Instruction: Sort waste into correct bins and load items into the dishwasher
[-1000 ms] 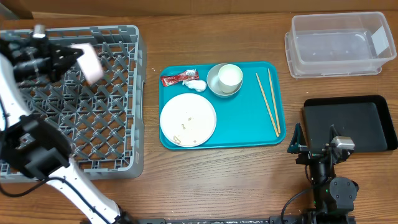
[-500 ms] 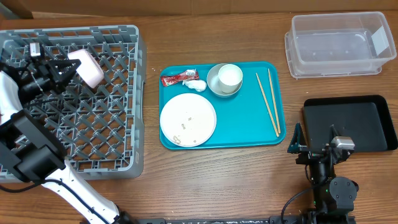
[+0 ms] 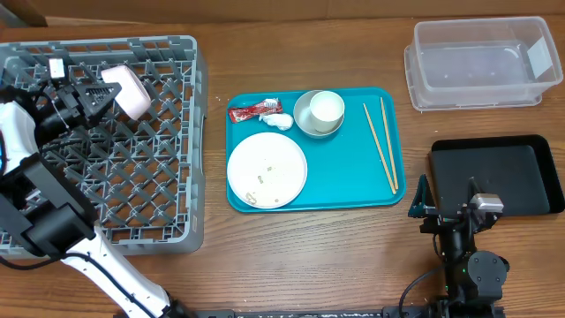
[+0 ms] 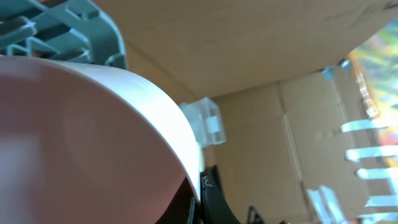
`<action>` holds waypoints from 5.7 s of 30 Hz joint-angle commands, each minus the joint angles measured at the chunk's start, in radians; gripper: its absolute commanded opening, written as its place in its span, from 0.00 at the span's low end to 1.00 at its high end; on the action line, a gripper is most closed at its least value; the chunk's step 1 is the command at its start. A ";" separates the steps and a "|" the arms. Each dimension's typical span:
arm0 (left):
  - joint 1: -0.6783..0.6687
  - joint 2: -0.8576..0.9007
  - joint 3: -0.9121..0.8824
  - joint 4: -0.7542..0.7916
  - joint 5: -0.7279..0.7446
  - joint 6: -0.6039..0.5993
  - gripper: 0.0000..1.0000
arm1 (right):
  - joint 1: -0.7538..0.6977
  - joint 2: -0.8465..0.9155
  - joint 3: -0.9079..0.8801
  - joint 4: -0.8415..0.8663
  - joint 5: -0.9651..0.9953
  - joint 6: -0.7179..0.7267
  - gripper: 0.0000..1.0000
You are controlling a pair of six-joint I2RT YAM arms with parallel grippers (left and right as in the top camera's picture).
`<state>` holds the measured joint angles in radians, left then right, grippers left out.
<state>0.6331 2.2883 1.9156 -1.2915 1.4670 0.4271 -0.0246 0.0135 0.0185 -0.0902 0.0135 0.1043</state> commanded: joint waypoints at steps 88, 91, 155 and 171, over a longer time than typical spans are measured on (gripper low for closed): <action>-0.264 0.086 0.441 -0.063 -1.677 -0.731 0.04 | -0.003 -0.011 -0.011 0.006 -0.001 0.004 1.00; -0.265 0.049 0.473 -0.080 -1.579 -0.732 0.04 | -0.003 -0.011 -0.011 0.006 -0.001 0.005 1.00; -0.713 -0.025 0.129 -0.139 -1.477 -0.941 0.04 | -0.003 -0.011 -0.011 0.006 -0.001 0.004 1.00; -0.716 -0.025 0.127 -0.330 -1.474 -0.731 0.04 | -0.003 -0.011 -0.011 0.006 -0.001 0.004 1.00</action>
<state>-0.0708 2.2520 2.0499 -1.5883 -0.0338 -0.3542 -0.0246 0.0139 0.0185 -0.0906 0.0143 0.1043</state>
